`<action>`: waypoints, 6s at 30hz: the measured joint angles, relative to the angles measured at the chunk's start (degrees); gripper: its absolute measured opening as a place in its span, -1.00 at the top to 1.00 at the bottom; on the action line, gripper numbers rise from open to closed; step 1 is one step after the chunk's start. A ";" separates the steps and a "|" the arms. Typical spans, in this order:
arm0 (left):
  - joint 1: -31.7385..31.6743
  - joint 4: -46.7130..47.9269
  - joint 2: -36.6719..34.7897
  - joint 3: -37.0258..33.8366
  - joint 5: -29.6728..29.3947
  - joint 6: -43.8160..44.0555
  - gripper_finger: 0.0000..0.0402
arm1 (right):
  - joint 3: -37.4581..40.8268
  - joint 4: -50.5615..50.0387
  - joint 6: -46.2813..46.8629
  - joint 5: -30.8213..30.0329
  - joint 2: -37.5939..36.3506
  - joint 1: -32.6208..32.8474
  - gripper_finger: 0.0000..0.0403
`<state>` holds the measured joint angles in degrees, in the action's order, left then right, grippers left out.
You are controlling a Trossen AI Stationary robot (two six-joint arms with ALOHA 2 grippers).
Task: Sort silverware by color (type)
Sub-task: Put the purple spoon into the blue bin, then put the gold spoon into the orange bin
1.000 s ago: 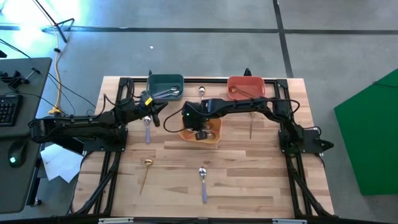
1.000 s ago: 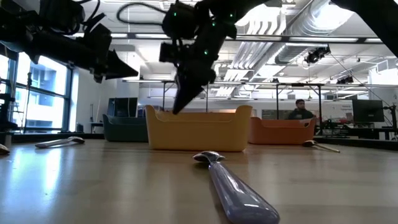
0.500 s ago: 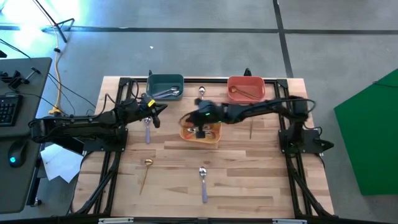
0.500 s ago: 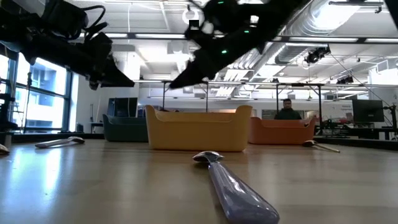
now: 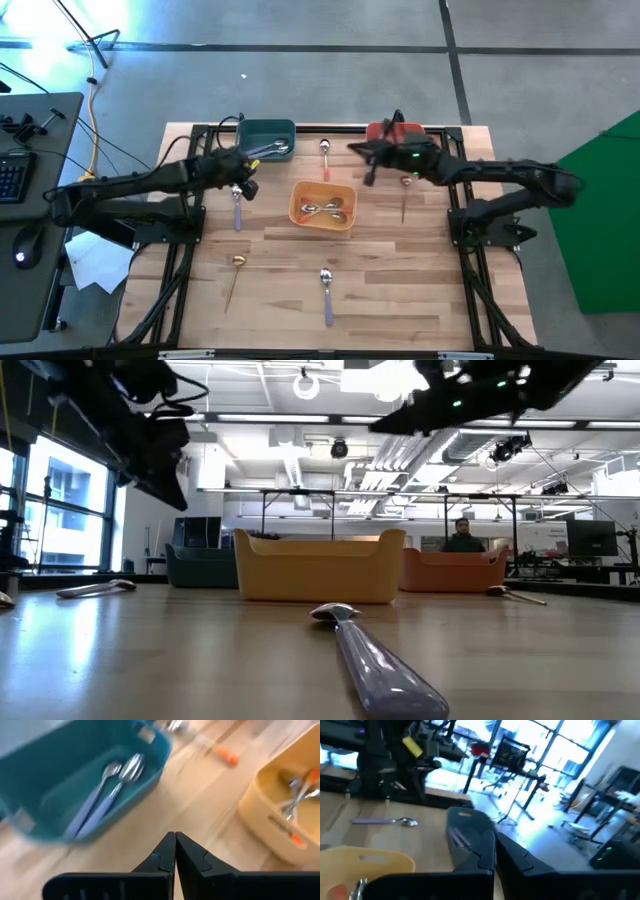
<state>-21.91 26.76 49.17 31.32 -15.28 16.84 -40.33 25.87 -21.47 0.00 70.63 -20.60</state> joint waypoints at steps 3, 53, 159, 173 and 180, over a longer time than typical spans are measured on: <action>0.00 10.53 2.69 6.22 -0.48 5.32 0.95 | 3.90 -0.55 -0.08 1.24 -7.37 -2.18 1.00; -8.17 12.65 23.28 -2.68 14.09 13.10 0.64 | 14.39 -2.93 6.45 1.69 -23.14 -2.20 1.00; -25.94 -20.13 32.72 19.34 23.99 -43.93 0.92 | 14.39 -30.76 30.87 -11.52 -23.03 4.22 1.00; -9.13 -64.03 10.22 -8.02 23.68 -20.24 0.92 | 14.39 -55.46 60.39 -19.42 -19.67 4.20 0.51; -2.86 -67.22 6.33 -11.10 23.60 -16.73 0.92 | 14.37 -59.46 71.71 -19.47 -10.20 4.11 0.33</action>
<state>-24.77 -40.46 55.50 20.22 8.32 0.11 -25.95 -33.59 50.24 -19.46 60.43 -16.49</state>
